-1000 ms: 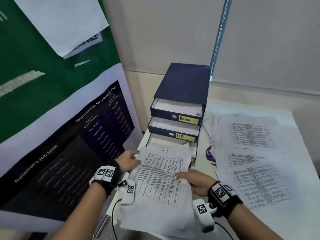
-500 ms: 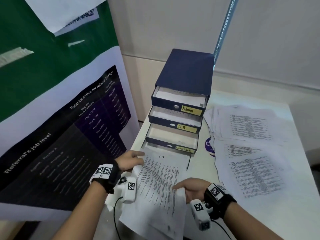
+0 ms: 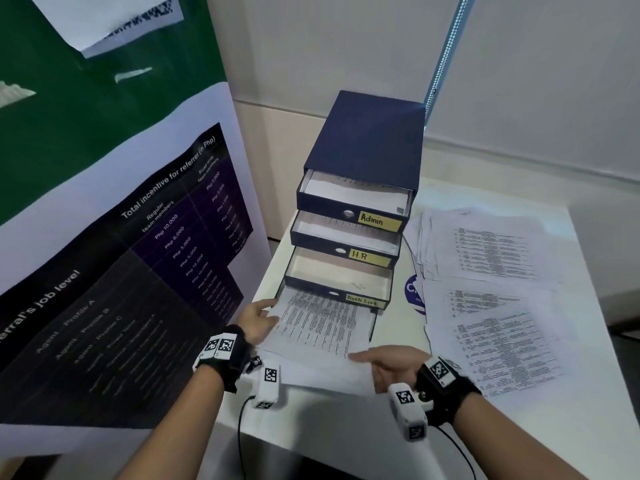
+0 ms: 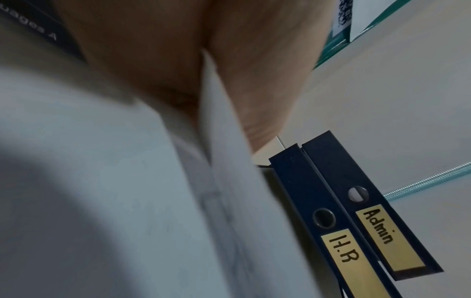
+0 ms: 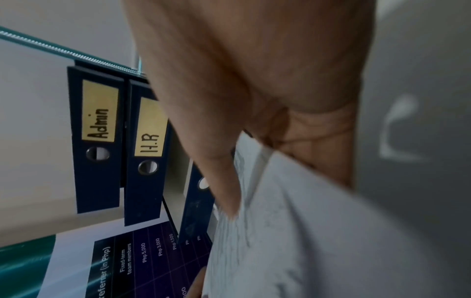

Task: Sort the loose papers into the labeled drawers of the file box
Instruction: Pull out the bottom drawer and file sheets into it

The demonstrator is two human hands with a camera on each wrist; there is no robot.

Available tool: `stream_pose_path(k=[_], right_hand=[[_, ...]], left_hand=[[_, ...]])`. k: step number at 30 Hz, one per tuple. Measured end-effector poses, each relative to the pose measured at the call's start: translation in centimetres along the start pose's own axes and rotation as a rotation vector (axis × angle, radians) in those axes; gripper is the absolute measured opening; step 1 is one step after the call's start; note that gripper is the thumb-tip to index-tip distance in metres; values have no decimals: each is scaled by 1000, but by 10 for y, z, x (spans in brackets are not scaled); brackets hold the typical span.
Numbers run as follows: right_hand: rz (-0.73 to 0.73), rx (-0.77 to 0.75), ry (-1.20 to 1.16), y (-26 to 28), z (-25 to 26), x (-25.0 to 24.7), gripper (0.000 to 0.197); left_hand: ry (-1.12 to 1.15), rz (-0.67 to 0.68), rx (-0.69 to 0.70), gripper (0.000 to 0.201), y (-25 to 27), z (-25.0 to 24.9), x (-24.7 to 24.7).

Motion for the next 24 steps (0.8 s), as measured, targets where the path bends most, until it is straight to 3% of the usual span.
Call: stream_pose_path(k=[1, 4, 7, 11, 15, 20, 21, 22, 24], right_hand=[[11, 49, 89, 5, -4, 1, 15], [-53, 31, 225, 4, 6, -6, 21], [-55, -17, 121, -12, 31, -13, 25], [-199, -79, 10, -43, 50, -33, 18], [-279, -277, -314, -48, 57, -40, 14], [-121, -415, -467, -20, 57, -71, 25], [-166, -483, -466, -10, 59, -93, 24], [-315, -570, -368, 3, 60, -120, 21], [-836, -656, 140, 37, 58, -185, 25]], left_hand=[[12, -42, -14, 48, 0, -4, -1], [-83, -128, -68, 50, -3, -12, -1], [-430, -40, -124, 56, 1, -23, 0], [-341, -22, -147, 54, -18, -24, 3], [-119, -144, -160, 41, -33, -29, 10], [-156, -99, -91, 25, -45, -27, 26], [-177, -110, -84, 30, -43, -32, 27], [-206, -145, -97, 36, -38, -37, 26], [-430, -182, -77, 35, -21, -59, 24]])
Point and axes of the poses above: each hand's wrist, its own y-axis away from the middle knuckle, its own x-axis out of the palm, z = x × y, the point moved 6 cm from there along -y, towards the middle knuckle, and after that the axes turned 9 degrees about -y, right-handed, at the moved point
